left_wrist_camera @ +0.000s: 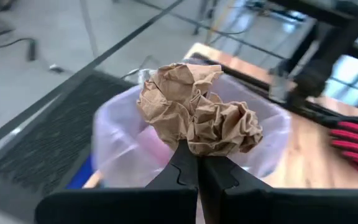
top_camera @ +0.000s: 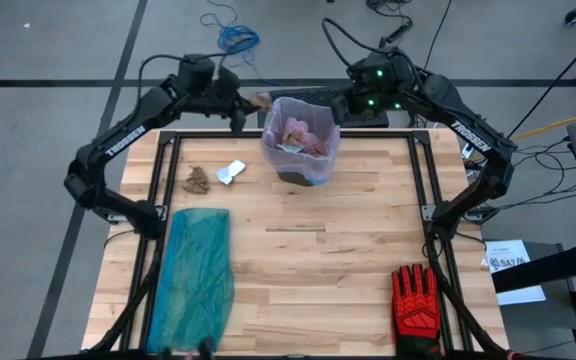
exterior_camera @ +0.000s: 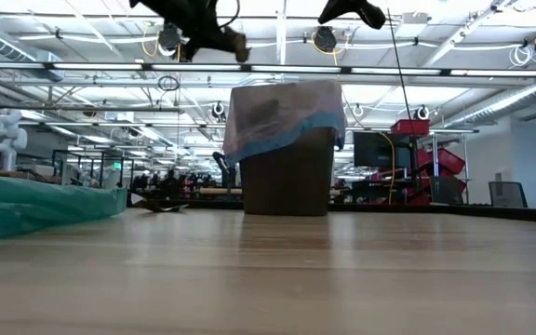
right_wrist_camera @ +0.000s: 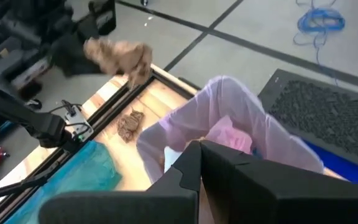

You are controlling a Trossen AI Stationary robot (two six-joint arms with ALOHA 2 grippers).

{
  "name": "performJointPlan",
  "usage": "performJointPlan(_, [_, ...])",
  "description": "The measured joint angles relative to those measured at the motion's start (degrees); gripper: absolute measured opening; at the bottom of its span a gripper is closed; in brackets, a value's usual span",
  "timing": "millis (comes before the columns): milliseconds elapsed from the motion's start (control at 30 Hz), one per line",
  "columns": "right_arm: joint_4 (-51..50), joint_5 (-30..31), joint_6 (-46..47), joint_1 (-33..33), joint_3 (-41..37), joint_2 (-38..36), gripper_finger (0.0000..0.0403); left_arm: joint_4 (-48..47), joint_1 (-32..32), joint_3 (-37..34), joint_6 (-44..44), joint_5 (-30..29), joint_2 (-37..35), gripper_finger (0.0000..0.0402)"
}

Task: Place trash/remove bag and relplace
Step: Put the brown napkin into the trash bin, then put the white paper into the trash bin

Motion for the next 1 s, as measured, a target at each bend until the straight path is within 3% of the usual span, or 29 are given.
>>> performJointPlan(433, [2.3, -0.2, -1.3, -0.2, 0.0, 0.0, 0.0, 8.0, -9.9, 0.0, -1.4, -4.8, 10.6, 0.0009])
performJointPlan(833, [2.2, -0.3, -1.1, 1.5, 0.0, 0.0, 0.0, 7.0, -11.3, 0.5, -2.9, -4.5, 13.9, 0.0151])
performJointPlan(1000, [2.2, -0.3, -1.1, 2.3, 0.0, 0.0, 0.0, -7.3, -10.7, 9.3, -2.8, -7.3, 13.8, 0.0165])
